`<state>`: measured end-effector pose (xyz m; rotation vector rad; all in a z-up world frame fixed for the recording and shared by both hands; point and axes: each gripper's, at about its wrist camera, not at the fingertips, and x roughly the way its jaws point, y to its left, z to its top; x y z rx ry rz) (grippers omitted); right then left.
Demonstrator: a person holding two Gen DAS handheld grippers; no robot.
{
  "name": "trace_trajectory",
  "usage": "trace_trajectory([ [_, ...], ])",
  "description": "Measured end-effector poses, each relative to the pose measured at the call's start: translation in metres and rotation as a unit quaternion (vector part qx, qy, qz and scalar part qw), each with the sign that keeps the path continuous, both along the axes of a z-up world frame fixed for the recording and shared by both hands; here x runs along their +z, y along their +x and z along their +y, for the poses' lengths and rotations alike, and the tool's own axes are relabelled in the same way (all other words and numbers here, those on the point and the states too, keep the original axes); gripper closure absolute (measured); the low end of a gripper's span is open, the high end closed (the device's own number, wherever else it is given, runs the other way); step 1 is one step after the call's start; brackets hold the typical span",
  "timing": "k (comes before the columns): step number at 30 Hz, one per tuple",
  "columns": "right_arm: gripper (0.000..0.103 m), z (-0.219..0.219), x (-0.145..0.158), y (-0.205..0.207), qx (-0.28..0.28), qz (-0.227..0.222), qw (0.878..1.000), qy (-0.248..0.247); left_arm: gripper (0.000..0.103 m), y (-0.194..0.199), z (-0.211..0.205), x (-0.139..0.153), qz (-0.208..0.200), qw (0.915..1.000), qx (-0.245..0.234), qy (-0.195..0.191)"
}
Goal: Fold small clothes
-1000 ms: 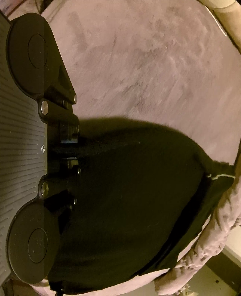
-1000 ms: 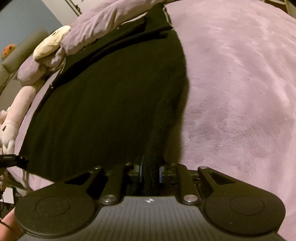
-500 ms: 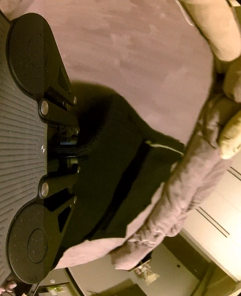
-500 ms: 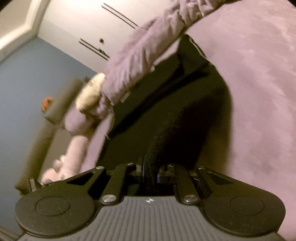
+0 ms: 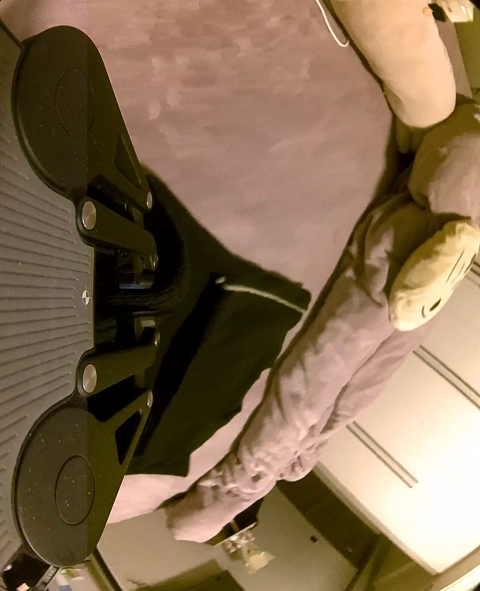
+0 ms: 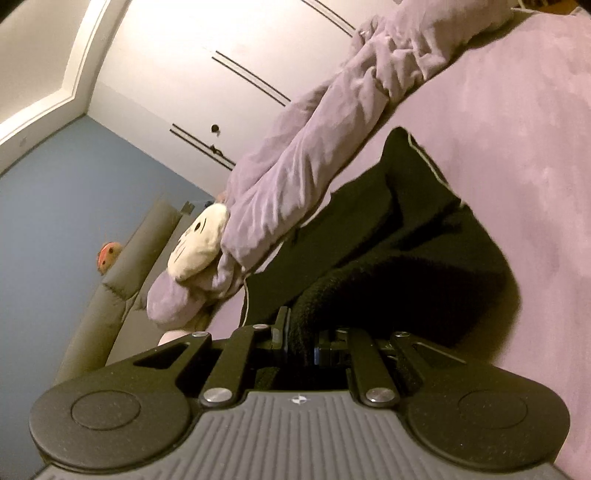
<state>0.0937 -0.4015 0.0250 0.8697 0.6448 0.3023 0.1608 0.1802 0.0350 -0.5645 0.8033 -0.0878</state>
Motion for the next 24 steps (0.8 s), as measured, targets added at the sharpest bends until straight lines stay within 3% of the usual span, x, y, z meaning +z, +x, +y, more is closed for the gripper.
trace_trajectory([
  [12,0.093,-0.007,-0.001,0.077,-0.045,-0.007,0.998,-0.047,0.091,0.071,0.009,0.001,-0.001,0.9992,0.037,0.013],
  [24,0.093,-0.018,0.002,0.180,-0.098,-0.014,0.990,-0.104,0.091,0.173,-0.014,0.001,-0.014,0.9979,0.052,0.036],
])
